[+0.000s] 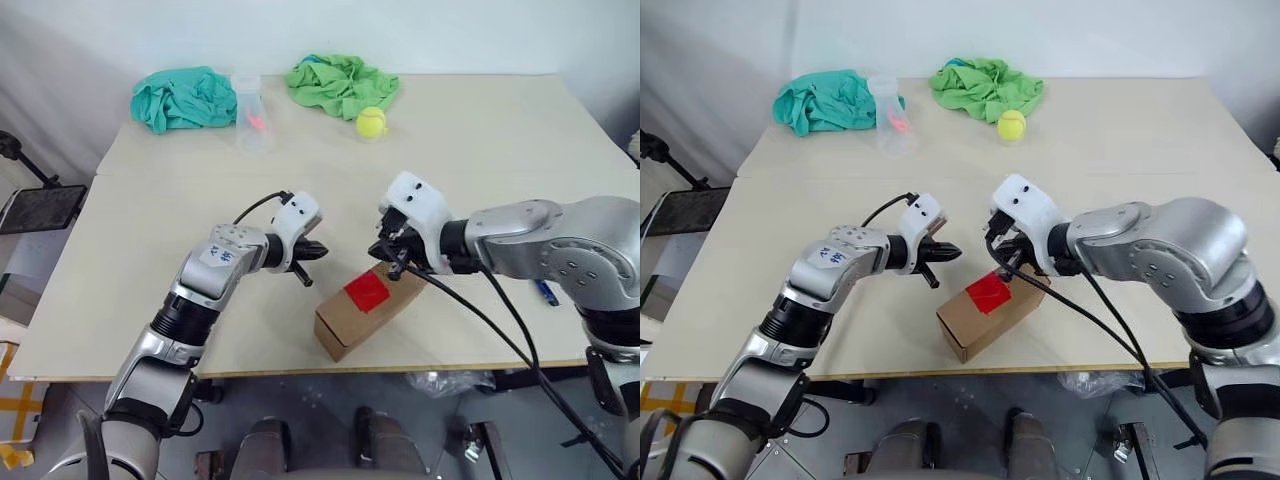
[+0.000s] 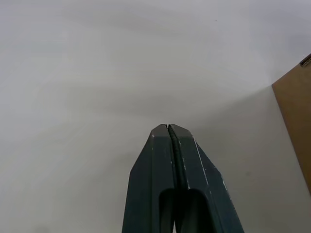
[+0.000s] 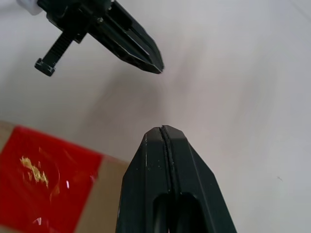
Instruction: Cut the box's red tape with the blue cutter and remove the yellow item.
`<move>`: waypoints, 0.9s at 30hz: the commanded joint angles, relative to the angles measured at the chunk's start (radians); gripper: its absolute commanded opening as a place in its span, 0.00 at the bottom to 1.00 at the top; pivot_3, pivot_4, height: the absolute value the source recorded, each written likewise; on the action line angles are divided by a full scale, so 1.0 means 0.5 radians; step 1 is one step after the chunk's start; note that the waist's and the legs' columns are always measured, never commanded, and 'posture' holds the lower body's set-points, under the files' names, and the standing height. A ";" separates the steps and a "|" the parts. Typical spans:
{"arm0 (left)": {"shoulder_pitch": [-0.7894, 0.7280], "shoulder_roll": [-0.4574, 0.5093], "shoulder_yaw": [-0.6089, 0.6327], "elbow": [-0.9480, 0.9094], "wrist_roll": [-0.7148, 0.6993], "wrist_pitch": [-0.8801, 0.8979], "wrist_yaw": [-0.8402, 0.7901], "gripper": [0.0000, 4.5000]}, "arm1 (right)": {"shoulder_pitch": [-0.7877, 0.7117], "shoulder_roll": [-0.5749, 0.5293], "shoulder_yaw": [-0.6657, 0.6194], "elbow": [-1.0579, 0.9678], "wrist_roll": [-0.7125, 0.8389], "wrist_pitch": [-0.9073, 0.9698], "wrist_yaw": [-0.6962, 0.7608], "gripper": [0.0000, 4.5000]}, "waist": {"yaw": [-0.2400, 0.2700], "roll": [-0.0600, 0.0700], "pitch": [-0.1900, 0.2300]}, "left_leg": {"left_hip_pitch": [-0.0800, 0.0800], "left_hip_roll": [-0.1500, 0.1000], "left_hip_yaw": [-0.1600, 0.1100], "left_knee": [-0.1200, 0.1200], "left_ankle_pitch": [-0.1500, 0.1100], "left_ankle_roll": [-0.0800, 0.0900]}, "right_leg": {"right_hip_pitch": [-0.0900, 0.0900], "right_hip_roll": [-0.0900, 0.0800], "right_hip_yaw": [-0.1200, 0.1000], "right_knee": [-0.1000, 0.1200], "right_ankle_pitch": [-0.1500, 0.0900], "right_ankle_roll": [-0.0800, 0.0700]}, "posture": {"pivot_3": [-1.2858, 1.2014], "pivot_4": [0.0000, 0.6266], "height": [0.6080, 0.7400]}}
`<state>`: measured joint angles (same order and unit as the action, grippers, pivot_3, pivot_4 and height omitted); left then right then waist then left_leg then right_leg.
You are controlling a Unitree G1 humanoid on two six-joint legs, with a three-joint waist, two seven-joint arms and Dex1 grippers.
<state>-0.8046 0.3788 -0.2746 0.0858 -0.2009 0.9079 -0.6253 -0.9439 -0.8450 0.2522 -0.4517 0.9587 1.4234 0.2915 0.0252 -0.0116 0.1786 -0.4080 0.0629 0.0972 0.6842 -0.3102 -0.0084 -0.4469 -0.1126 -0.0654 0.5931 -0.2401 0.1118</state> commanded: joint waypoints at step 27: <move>-0.018 -0.186 -0.145 0.090 0.031 -0.113 -0.227 0.00 | 0.285 -0.161 -0.423 -0.143 1.056 0.376 -0.731 0.01 | 0.005 0.001 -0.001 | 0.002 -0.001 0.003 0.002 -0.002 0.004 | 0.003 -0.003 0.001 0.000 0.001 0.001 | 0.52 0.24 1.00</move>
<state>-0.8009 0.2913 -0.3613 0.1380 -0.1908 0.8696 -0.7399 -0.8254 -0.8961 0.0320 -0.4914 1.4601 1.5915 -0.0600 0.0275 -0.0113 0.1783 -0.4068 0.0621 0.0989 0.6850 -0.3112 -0.0065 -0.4456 -0.1144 -0.0647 0.5931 -0.2396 0.1122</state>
